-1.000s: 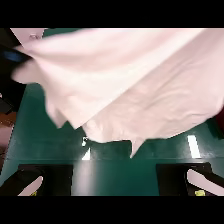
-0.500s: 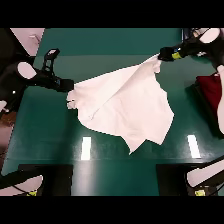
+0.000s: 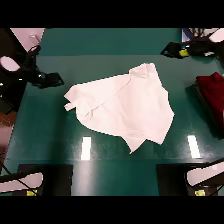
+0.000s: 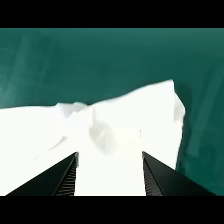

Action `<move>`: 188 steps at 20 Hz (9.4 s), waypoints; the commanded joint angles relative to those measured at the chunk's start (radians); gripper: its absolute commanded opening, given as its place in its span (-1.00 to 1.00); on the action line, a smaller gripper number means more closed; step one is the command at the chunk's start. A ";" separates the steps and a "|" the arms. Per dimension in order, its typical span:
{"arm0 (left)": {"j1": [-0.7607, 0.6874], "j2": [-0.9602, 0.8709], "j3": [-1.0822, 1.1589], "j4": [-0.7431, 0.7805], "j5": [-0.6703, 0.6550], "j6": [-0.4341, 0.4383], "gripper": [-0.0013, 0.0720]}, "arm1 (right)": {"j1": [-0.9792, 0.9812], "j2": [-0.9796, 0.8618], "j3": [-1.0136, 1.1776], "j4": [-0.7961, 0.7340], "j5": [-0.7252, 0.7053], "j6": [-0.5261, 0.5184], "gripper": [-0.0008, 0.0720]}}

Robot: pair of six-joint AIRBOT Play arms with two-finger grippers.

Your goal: Fold the shirts.

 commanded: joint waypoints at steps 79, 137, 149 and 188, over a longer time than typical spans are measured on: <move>0.132 0.209 0.734 -0.522 -0.225 -0.070 -0.90 | -0.324 0.708 -0.122 0.020 0.091 0.148 -0.93; 0.048 -0.213 -0.058 -0.296 0.227 0.277 -0.90 | -0.052 0.043 -0.430 -0.343 0.054 0.108 -0.92; 0.179 -0.106 -0.062 -0.056 -0.222 0.161 0.52 | -0.136 0.279 -0.493 -0.093 0.254 0.069 0.32; 0.223 0.222 -0.666 -0.255 -0.050 0.254 -0.91 | -0.257 0.789 -1.258 -0.219 0.379 0.245 0.31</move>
